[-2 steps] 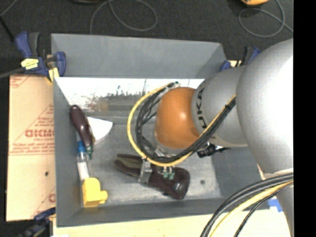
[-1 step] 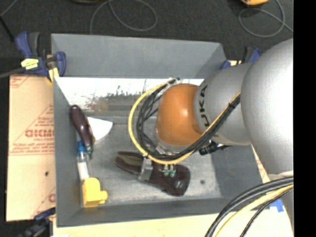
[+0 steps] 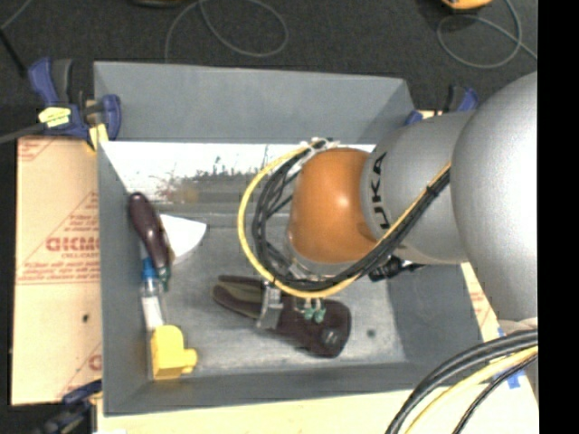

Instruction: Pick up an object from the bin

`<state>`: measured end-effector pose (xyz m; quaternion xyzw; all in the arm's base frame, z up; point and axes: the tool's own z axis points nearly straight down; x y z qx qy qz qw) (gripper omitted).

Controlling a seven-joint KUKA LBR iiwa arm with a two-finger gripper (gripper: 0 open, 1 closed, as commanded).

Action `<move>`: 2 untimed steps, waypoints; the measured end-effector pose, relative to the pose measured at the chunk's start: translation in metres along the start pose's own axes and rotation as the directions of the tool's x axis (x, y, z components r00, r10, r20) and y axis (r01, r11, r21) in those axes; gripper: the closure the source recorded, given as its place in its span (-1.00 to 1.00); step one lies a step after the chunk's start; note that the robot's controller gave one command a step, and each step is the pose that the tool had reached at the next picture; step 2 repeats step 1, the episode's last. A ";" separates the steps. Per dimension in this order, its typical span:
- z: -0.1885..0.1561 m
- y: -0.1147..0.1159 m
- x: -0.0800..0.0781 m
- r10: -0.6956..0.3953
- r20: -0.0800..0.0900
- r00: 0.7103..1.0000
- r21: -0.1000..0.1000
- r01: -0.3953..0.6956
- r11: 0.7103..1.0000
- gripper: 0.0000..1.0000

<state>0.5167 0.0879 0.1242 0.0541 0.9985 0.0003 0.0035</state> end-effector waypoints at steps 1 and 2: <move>-0.015 0.000 -0.001 -0.001 0.003 1.000 -0.001 0.001 1.000 1.00; -0.015 0.000 -0.001 -0.001 0.003 1.000 -0.001 0.001 1.000 1.00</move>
Offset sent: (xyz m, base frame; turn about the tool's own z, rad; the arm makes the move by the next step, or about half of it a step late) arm 0.0000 -0.0001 0.0458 0.0000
